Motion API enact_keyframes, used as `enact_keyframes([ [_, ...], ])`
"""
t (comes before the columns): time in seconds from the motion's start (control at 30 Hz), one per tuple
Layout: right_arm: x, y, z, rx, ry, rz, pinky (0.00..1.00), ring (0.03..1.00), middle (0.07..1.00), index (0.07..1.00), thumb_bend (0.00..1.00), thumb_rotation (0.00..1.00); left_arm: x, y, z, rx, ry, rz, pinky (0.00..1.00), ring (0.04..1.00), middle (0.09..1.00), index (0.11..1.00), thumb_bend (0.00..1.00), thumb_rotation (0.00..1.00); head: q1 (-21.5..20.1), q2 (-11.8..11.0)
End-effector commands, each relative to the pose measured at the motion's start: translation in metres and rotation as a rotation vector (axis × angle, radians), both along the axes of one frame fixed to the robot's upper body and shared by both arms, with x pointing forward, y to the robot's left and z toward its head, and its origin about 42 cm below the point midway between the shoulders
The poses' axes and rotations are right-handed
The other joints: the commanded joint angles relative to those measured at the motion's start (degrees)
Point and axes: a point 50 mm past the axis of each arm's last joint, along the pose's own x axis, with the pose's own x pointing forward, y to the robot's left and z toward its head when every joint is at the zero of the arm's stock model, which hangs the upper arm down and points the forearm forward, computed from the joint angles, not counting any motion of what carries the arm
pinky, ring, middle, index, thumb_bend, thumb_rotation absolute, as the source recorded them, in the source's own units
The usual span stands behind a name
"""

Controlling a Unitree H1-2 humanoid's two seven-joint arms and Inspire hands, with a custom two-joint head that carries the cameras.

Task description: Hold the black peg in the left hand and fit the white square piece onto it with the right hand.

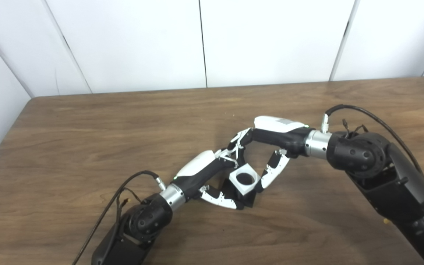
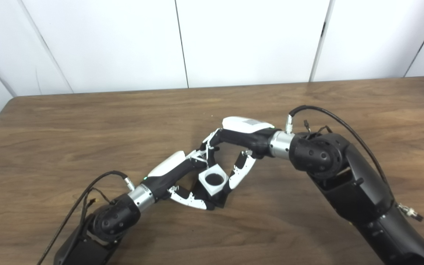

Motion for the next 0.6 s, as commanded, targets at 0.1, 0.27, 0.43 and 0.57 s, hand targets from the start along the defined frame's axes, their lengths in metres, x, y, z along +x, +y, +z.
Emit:
enact_keyframes([
  [0.1,0.006,0.007,0.017,0.028,-0.063,0.020,0.84,0.905,0.824,0.480,0.51,0.14,-0.013,-0.003,-0.029,0.119,0.118,-0.009,1.00,1.000,1.000,0.491,0.52,0.07,0.20,0.22],
  [0.27,0.006,0.009,0.013,0.025,-0.058,0.029,0.85,0.904,0.824,0.479,0.52,0.14,-0.012,-0.004,-0.028,0.118,0.111,-0.008,1.00,1.000,1.000,0.491,0.52,0.07,0.21,0.28],
  [0.43,0.005,0.008,0.008,0.018,-0.051,0.031,0.86,0.903,0.823,0.479,0.52,0.14,-0.012,-0.004,-0.027,0.114,0.116,-0.007,1.00,1.000,1.000,0.491,0.52,0.07,0.30,0.41],
  [0.57,0.005,0.007,0.006,0.004,-0.048,0.032,0.86,0.900,0.822,0.479,0.52,0.14,-0.011,-0.004,-0.026,0.114,0.119,-0.004,1.00,1.000,1.000,0.491,0.52,0.07,0.50,0.44],
])
